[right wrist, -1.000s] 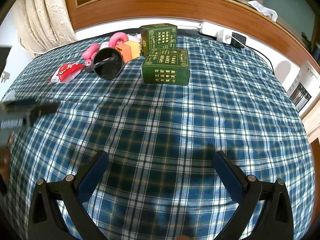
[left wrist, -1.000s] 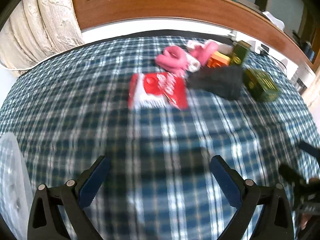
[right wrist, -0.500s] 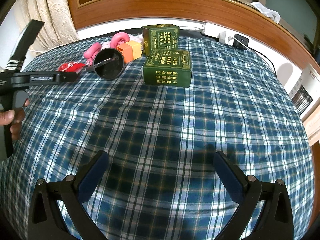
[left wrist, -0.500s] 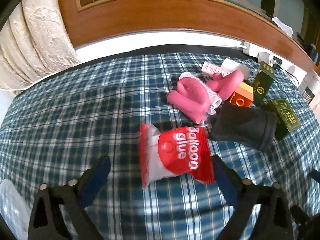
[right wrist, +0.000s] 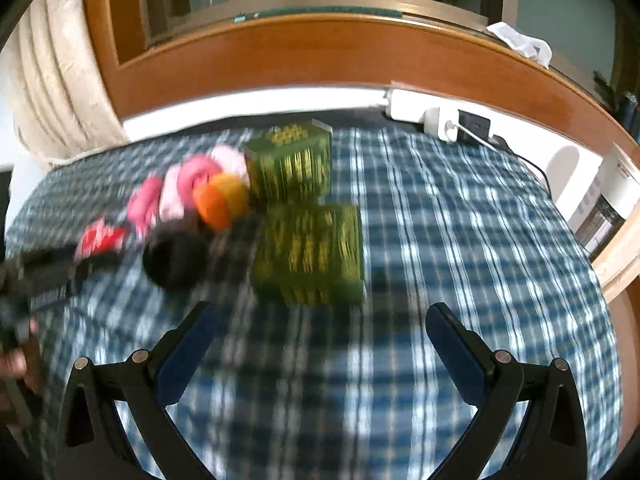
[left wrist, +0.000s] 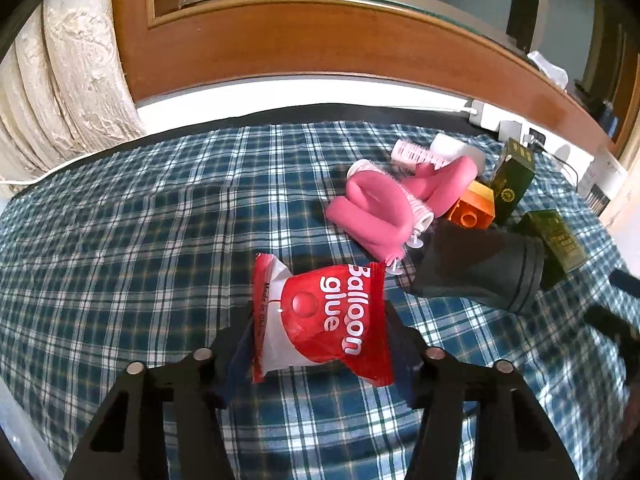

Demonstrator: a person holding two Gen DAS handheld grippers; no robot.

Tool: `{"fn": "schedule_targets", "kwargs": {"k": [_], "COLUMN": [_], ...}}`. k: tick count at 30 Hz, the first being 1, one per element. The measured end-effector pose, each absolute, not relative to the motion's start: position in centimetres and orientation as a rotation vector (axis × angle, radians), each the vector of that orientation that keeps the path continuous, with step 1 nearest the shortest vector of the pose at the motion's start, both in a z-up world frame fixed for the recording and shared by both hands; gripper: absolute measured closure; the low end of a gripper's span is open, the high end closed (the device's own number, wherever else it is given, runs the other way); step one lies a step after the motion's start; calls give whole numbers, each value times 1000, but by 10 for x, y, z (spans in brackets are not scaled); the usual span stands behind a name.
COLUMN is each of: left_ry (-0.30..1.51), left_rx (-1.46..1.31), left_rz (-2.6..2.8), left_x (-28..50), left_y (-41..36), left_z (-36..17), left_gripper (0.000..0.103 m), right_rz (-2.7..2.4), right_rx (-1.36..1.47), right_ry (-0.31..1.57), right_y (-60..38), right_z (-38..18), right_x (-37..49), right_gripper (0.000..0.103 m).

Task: Organize objects
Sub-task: 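Grasp the large green printed box with the right gripper while the left holds the packet, then carry both items to the clear bowl and release them inside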

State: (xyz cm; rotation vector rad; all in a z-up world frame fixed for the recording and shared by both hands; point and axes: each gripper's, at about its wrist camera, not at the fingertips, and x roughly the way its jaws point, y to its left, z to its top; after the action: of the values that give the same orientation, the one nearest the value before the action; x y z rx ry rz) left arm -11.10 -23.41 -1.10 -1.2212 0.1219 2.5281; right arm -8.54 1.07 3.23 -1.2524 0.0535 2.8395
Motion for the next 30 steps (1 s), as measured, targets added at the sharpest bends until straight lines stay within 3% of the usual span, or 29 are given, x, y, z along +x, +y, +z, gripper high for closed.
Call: {"fn": "schedule_targets", "kwargs": {"k": [8, 11, 15, 30], "left_ry": [90, 80, 62, 58], "left_rx": [-1200, -1190, -1196, -1118], "left_rz": [2497, 2501, 2490, 2520], "left_x": [-107, -107, -107, -89], "left_y": [-238, -239, -240, -240], "left_z": [-5, -2, -3, 16], "left_gripper": [48, 48, 48, 48], "right_rz": [2789, 2787, 2794, 2868], "right_rx": [-1225, -1242, -1288, -1103], "right_ry": [152, 160, 210, 193], "right_y": [11, 12, 17, 13], "right_z": [25, 19, 10, 35], "right_x": [-129, -130, -131, -105], "right_gripper": [2, 11, 34, 34]}}
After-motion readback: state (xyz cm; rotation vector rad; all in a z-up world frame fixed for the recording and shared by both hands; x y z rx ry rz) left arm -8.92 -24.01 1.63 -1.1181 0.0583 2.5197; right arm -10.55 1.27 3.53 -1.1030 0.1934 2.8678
